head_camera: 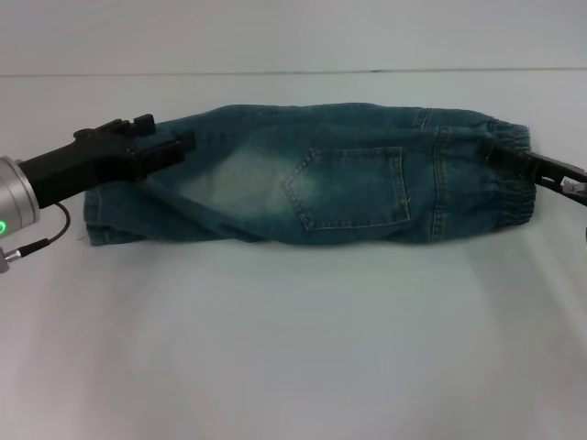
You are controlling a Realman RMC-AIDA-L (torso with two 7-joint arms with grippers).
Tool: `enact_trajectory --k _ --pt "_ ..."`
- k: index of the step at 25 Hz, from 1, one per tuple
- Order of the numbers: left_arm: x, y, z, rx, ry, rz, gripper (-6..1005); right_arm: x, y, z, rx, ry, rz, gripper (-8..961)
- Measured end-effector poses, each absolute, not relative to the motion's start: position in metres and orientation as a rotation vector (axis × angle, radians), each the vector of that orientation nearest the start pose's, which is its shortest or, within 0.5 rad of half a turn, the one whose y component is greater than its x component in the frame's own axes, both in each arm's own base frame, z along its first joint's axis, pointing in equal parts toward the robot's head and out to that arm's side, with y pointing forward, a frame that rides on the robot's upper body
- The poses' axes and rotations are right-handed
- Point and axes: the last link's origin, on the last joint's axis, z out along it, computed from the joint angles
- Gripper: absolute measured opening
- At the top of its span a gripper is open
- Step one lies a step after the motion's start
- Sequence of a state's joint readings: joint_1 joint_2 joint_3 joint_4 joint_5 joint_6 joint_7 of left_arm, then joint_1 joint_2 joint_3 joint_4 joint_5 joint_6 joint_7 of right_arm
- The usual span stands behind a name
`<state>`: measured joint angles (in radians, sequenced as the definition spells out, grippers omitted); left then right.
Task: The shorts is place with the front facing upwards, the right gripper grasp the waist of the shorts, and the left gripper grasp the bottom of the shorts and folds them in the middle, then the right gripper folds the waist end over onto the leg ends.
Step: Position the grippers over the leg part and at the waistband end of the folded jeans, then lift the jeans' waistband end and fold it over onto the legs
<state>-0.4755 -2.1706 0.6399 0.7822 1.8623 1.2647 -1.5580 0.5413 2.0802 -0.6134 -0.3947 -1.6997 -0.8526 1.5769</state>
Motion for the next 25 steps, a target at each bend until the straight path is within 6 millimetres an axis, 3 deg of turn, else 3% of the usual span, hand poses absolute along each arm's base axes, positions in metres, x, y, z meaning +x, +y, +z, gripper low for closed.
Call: enact_trajectory --k 3,8,15,19,22,25 --pt "-0.272 0.36 0.013 -2.279 -0.888 -0.782 797 0.338 0.378 -0.004 -1.862 1.338 0.682 932" --pt "-0.271 0.36 0.014 -2.28 -0.881 -0.787 796 0.337 0.379 -0.001 -1.875 1.35 0.679 727" --pt "-0.262 0.36 0.006 -2.297 -0.809 -0.844 795 0.332 0.375 0.007 -1.913 1.31 0.725 571" --pt "-0.251 0.359 -0.01 -2.303 -0.749 -0.932 795 0.33 0.371 0.016 -1.933 1.314 0.769 482" --pt "-0.243 0.357 -0.027 -2.276 -0.655 -1.001 796 0.327 0.365 0.023 -1.948 1.309 0.808 243" --pt "-0.239 0.352 -0.051 -2.229 -0.51 -1.016 798 0.323 0.359 0.032 -1.968 1.31 0.853 137"
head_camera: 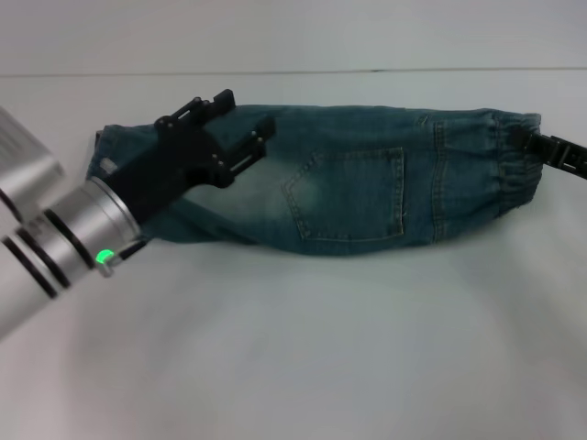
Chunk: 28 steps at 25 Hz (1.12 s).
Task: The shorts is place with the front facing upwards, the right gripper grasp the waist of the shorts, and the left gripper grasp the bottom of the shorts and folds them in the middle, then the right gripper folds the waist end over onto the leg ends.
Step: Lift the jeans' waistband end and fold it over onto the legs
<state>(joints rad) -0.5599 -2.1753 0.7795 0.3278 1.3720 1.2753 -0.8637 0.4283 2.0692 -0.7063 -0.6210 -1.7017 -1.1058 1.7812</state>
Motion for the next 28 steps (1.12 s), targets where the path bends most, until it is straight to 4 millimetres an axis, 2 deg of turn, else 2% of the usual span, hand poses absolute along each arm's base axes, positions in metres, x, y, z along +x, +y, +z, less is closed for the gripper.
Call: enact_trajectory --k 2,7,10,14,15,19,20,21,22,25,28 --pt "-0.235 0.348 -0.069 -2.177 -0.429 -0.986 745 0.32 0.354 0.038 -1.991 1.305 0.872 66" --pt "-0.231 0.348 -0.101 -2.069 -0.362 -0.797 605 0.305 0.348 0.054 -2.066 1.258 0.891 64" --pt "-0.23 0.349 -0.11 -2.047 -0.365 -0.719 501 0.292 0.343 0.063 -2.132 1.222 0.923 63" --pt "-0.232 0.347 -0.116 -2.061 -0.392 -0.696 340 0.271 0.337 0.078 -2.231 1.148 0.961 62" --pt "-0.232 0.347 -0.116 -2.061 -0.392 -0.696 295 0.271 0.337 0.078 -2.231 1.148 0.961 62" --pt "-0.235 0.344 -0.12 -2.074 -0.421 -0.672 151 0.241 0.342 0.09 -2.321 1.052 1.008 62" --pt "-0.235 0.344 -0.12 -2.074 -0.421 -0.672 125 0.223 0.35 0.094 -2.363 1.006 1.029 62" --pt "-0.236 0.343 -0.121 -2.078 -0.426 -0.666 99 0.213 0.355 0.095 -2.382 0.985 1.038 62" --pt "-0.236 0.343 -0.122 -2.081 -0.428 -0.663 72 0.213 0.355 0.095 -2.382 0.985 1.038 61" --pt "-0.234 0.339 -0.128 -2.115 -0.431 -0.661 -6 0.182 0.371 0.093 -2.45 0.922 1.058 61" --pt "-0.228 0.332 -0.135 -2.153 -0.436 -0.68 -2 0.154 0.384 0.087 -2.514 0.866 1.051 61"
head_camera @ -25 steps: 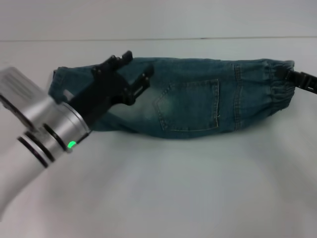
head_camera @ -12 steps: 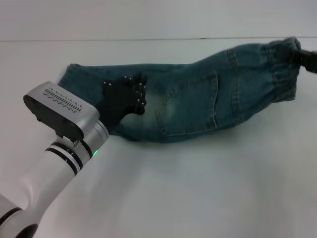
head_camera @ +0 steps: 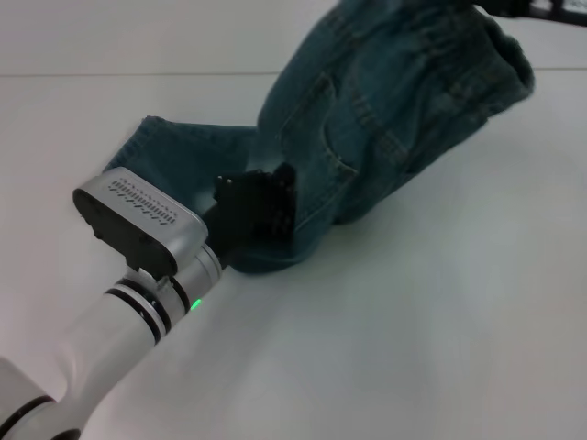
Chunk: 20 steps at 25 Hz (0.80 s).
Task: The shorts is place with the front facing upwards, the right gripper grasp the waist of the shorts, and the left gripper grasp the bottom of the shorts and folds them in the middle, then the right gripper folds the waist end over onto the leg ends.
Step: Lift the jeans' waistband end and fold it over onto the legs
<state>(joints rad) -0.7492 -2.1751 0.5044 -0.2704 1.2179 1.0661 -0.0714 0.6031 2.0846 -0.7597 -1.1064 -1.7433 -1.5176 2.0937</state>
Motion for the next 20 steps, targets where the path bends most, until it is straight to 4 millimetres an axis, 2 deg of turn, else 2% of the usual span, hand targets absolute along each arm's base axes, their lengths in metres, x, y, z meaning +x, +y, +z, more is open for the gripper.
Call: enact_trajectory --k 4,9,14,20 --pt "-0.217 0.322 -0.144 -2.195 -0.436 -0.732 1 0.122 0.398 0.071 -2.601 0.815 0.981 60" --pt "-0.202 0.312 -0.151 -2.231 -0.423 -0.804 0 0.092 0.409 0.046 -2.682 0.773 0.855 60" --pt "-0.196 0.303 -0.157 -2.263 -0.43 -0.835 1 0.079 0.415 0.025 -2.711 0.755 0.794 59" --pt "-0.19 0.294 -0.163 -2.283 -0.461 -0.87 1 0.073 0.418 0.02 -2.702 0.739 0.785 59"
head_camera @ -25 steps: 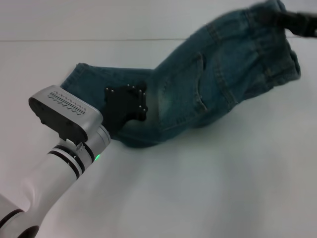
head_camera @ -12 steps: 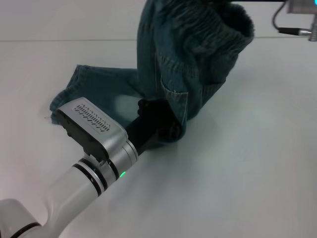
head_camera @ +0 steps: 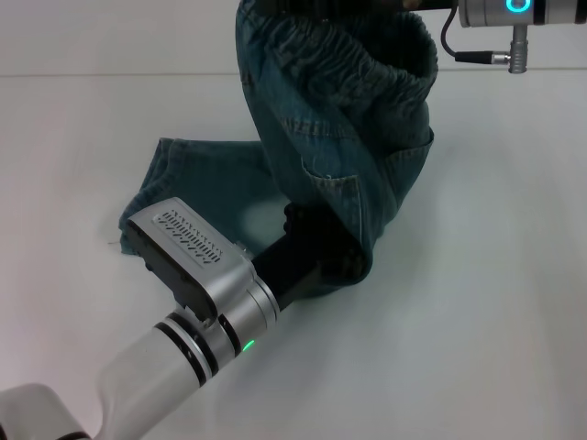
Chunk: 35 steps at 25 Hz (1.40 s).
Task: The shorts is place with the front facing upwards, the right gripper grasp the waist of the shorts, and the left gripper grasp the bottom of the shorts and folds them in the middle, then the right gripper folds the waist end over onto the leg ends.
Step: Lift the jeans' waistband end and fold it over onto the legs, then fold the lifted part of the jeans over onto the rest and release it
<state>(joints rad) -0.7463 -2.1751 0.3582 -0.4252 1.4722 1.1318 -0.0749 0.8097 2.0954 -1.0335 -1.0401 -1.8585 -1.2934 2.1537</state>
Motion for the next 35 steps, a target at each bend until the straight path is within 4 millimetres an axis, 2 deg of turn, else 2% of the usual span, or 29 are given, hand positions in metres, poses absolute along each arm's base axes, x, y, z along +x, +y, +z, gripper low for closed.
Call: enact_trajectory --k 6,16,18,22,25,30,35 --pt "-0.198 0.286 -0.159 -2.244 -0.502 -0.904 0 0.072 0.421 0.004 -2.725 0.767 0.756 58" --pt "-0.253 0.28 -0.125 -1.936 -0.643 -0.865 1 0.073 0.421 -0.023 -2.759 0.772 0.698 58" --pt "-0.259 0.277 -0.121 -1.892 -0.666 -0.865 1 0.072 0.42 -0.03 -2.785 0.744 0.674 57" --pt "-0.278 0.265 -0.103 -1.728 -0.704 -0.879 1 0.064 0.42 -0.056 -2.863 0.678 0.549 60" --pt "-0.285 0.26 -0.095 -1.677 -0.698 -0.889 1 0.059 0.424 -0.072 -2.874 0.659 0.437 64" --pt "-0.286 0.256 -0.088 -1.642 -0.68 -0.908 1 0.055 0.428 -0.075 -2.839 0.645 0.417 71" --pt "-0.286 0.256 -0.084 -1.619 -0.665 -0.92 1 0.058 0.427 -0.07 -2.846 0.649 0.42 246"
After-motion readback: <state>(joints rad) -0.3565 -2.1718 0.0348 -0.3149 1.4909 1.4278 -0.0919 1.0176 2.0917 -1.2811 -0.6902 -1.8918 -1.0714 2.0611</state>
